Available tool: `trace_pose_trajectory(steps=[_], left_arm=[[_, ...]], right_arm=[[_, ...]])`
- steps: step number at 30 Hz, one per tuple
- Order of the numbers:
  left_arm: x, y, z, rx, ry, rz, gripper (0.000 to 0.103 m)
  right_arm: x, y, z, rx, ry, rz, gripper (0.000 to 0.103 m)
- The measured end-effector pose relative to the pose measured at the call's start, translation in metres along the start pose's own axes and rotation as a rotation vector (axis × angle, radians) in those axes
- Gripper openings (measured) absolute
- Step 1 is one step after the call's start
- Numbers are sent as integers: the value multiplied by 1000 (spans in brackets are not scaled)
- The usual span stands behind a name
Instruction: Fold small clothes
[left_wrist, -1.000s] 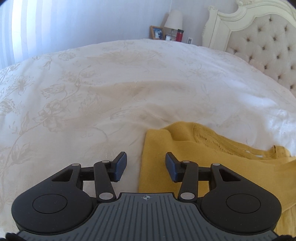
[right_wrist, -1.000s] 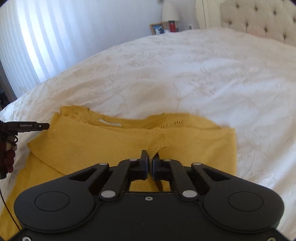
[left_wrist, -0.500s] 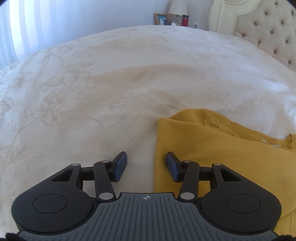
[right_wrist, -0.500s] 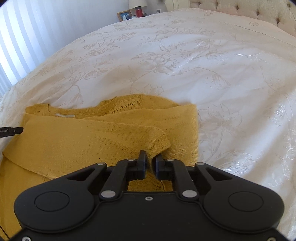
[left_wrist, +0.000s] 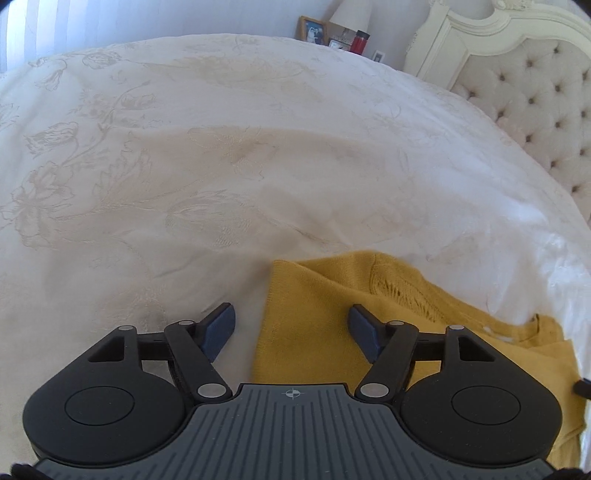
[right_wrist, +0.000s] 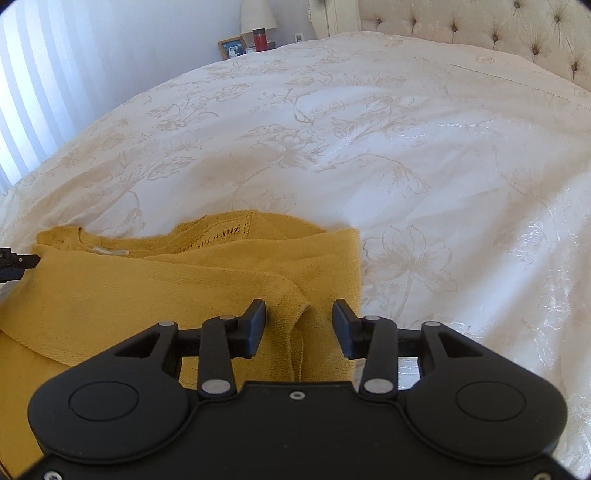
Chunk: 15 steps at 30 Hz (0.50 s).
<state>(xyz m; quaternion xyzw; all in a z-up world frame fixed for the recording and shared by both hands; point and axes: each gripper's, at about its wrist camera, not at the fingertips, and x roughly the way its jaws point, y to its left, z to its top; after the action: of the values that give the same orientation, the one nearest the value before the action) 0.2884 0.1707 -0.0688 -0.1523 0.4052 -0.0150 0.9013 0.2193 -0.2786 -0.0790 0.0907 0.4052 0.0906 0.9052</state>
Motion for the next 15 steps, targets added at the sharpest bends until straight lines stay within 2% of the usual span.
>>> trace_pose_trajectory(steps=[2, 5, 6, 9, 10, 12, 13, 15], left_arm=[[8, -1, 4, -28, 4, -40, 69], [8, -8, 5, -15, -6, -45, 9], [4, -13, 3, 16, -23, -34, 9], [-8, -31, -5, 182, -141, 124, 9], [-4, -34, -5, 219, -130, 148, 10], [11, -30, -1, 185, -43, 130, 15], [11, -27, -1, 153, -44, 117, 16], [6, -21, -1, 95, -59, 84, 36]], right_arm=[[-1, -1, 0, 3, 3, 9, 51], [-3, -3, -2, 10, 10, 16, 51], [-4, -4, -3, 10, 11, 18, 51], [-8, -5, -8, 7, 16, 22, 51], [-9, -5, -10, 5, 19, 20, 51], [-9, -7, -13, 3, 29, 15, 51], [-10, -7, -13, 4, 31, 11, 51], [-12, -8, -14, 7, 33, 9, 51]])
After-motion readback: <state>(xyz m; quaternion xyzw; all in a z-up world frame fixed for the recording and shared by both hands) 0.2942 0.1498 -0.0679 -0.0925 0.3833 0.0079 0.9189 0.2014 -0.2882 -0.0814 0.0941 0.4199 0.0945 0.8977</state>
